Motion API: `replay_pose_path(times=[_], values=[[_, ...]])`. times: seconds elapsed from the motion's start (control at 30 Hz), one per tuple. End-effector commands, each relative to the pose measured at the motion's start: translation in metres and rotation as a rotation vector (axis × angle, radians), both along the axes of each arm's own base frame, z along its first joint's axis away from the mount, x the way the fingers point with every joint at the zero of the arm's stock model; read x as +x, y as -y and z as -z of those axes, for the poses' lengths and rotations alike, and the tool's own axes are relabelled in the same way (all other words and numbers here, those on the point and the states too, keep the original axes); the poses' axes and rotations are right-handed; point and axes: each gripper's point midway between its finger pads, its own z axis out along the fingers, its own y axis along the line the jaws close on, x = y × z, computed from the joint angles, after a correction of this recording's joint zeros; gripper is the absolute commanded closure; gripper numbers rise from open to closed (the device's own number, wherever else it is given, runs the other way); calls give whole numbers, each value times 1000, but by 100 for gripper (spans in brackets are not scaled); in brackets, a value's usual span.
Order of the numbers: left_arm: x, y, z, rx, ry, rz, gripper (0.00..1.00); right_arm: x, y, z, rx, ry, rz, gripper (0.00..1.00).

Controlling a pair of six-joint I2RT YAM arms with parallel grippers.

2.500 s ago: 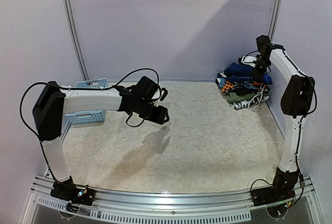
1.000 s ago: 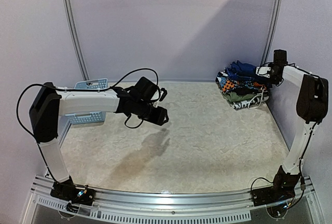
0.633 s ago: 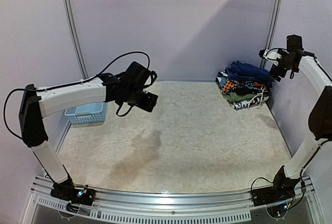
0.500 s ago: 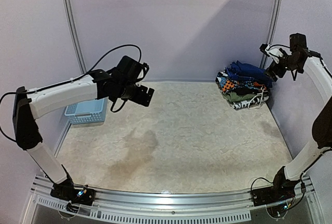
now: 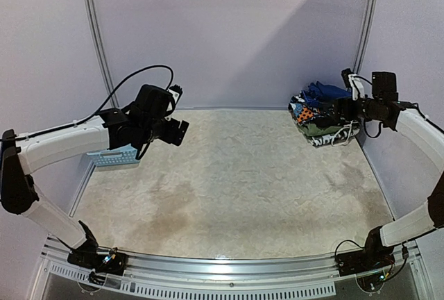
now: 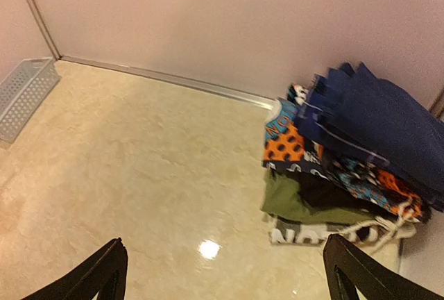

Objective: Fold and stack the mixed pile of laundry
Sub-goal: Reset both arms

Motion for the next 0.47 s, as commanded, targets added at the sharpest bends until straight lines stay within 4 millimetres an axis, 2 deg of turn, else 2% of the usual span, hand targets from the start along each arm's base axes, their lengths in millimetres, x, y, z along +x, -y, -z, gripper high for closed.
replay_pose_path(times=[0.0,0.1,0.2,0.3,0.43], values=[[11,7,-22,-37,95,26,0,17,-42,-24,52,94,9,1],[14,9,-17,-66,61,25,1,25,-54,-21,82,98,9,1],[14,11,-8,-169,5,34,1,30,-50,-7,75,87,39,1],[14,12,-5,-228,-15,28,0,28,-51,6,52,71,27,1],[13,18,-3,-236,-28,53,1,24,-53,10,8,86,-4,1]])
